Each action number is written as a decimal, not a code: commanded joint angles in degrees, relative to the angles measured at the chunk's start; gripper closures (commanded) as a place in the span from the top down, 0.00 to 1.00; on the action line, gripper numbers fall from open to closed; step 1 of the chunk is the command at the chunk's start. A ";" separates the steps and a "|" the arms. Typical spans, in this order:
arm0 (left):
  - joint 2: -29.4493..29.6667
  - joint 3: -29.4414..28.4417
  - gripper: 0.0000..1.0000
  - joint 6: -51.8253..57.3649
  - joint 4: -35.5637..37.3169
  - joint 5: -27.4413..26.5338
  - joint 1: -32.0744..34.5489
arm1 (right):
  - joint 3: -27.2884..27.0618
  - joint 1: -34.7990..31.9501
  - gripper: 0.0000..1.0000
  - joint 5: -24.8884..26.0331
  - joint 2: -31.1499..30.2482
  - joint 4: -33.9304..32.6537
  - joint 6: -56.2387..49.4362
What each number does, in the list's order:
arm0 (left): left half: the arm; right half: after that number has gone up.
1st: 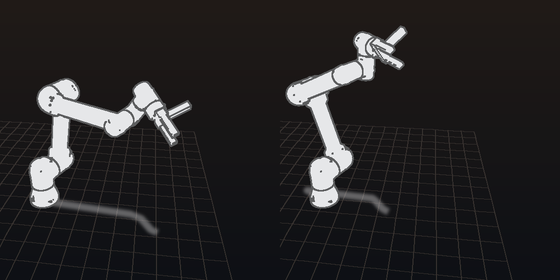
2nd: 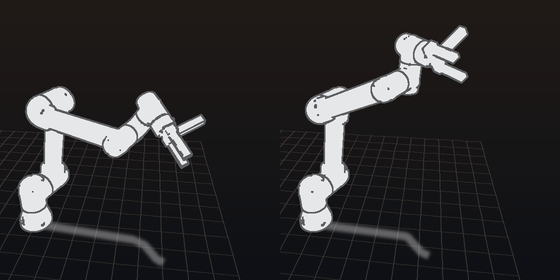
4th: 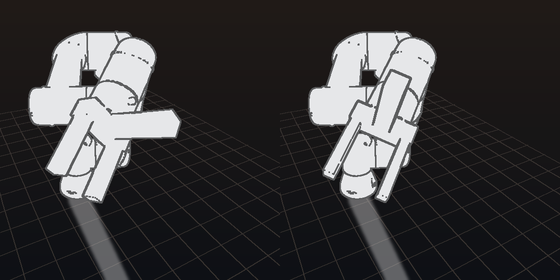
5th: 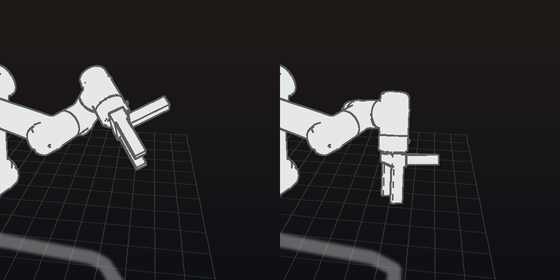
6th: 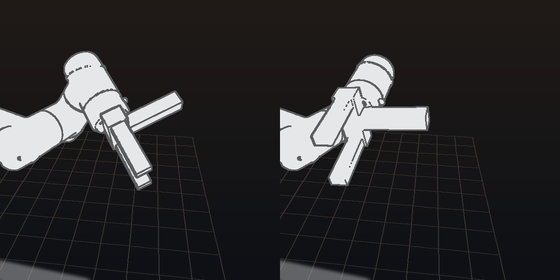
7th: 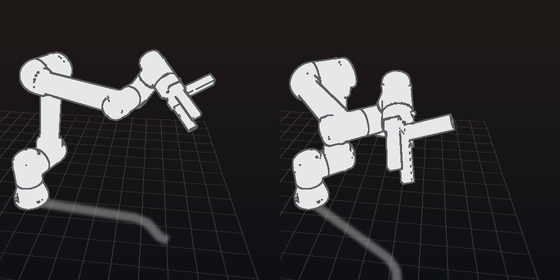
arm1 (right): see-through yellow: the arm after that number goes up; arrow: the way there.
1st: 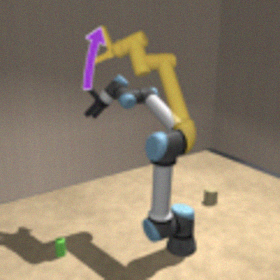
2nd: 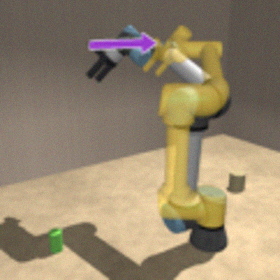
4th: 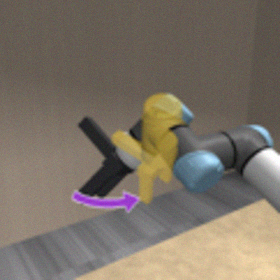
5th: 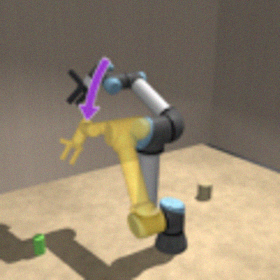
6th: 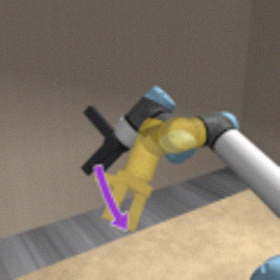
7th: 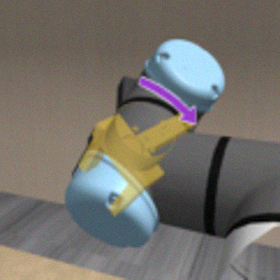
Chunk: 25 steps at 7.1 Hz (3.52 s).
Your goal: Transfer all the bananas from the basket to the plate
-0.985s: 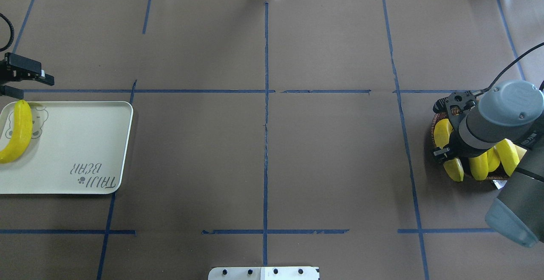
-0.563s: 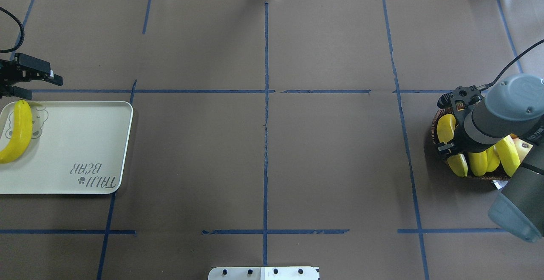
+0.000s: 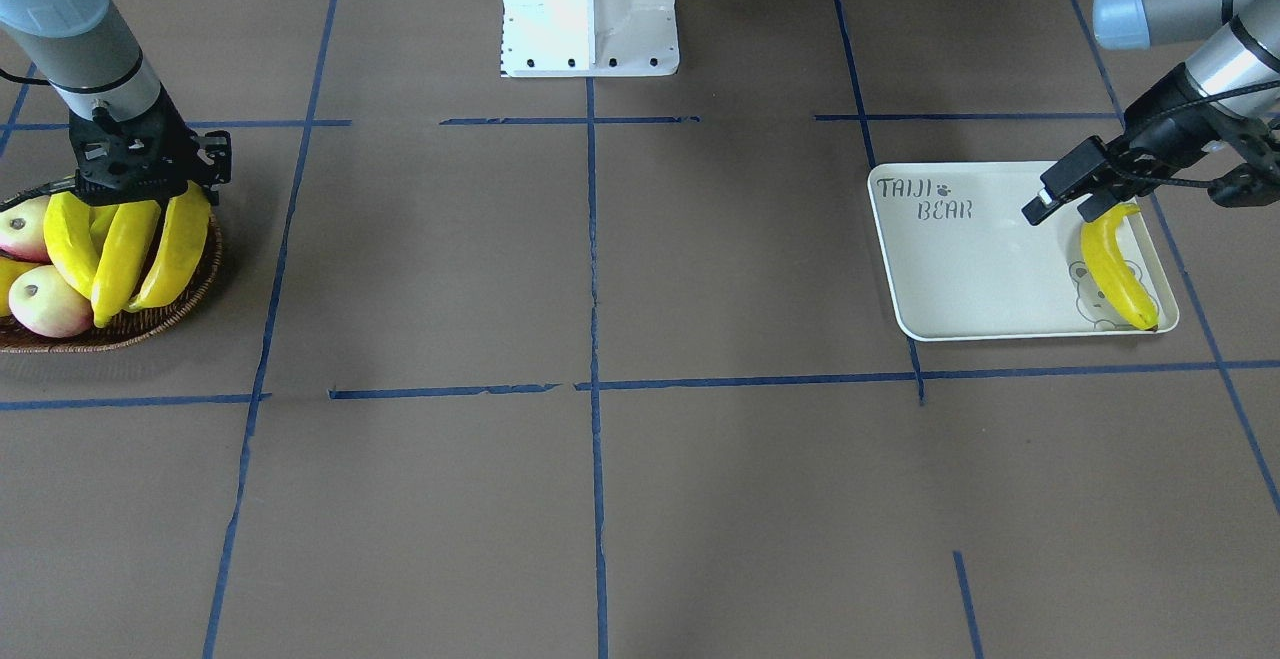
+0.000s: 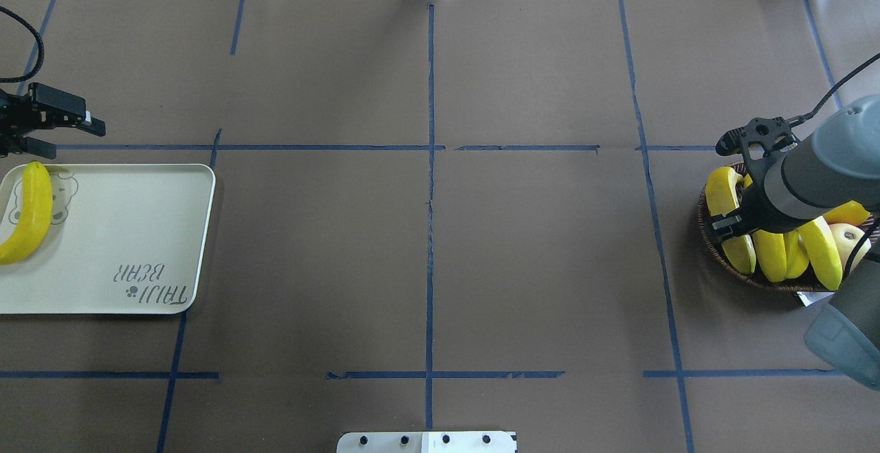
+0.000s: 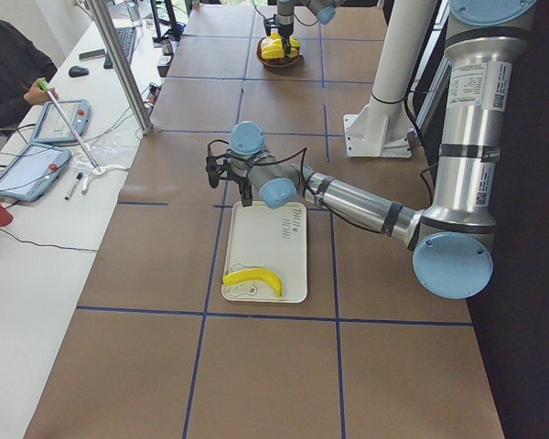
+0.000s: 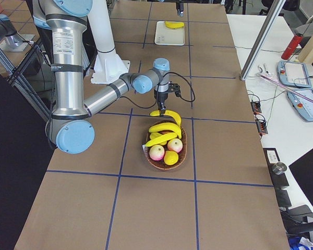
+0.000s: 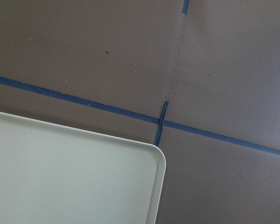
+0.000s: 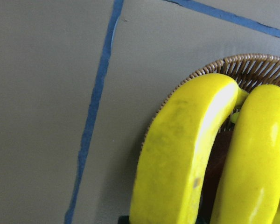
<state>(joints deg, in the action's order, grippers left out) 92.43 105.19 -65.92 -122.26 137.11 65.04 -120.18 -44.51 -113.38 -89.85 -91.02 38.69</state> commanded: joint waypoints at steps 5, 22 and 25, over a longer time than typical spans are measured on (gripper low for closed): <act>4.76 -0.52 1.00 -7.08 -0.60 0.70 0.00 | -2.68 -2.95 0.00 -8.86 11.33 0.49 2.60; 32.81 -0.43 1.00 -50.89 -12.91 -20.39 -31.02 | -4.36 14.80 0.01 -0.88 28.59 16.22 25.56; 32.99 -0.52 0.67 -50.80 -12.74 -20.39 -31.56 | -4.36 14.80 0.01 -0.88 28.59 16.22 25.47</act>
<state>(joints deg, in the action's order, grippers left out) 125.39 104.65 -116.75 -135.13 116.73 33.60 -124.54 -29.71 -114.26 -61.27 -74.80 64.17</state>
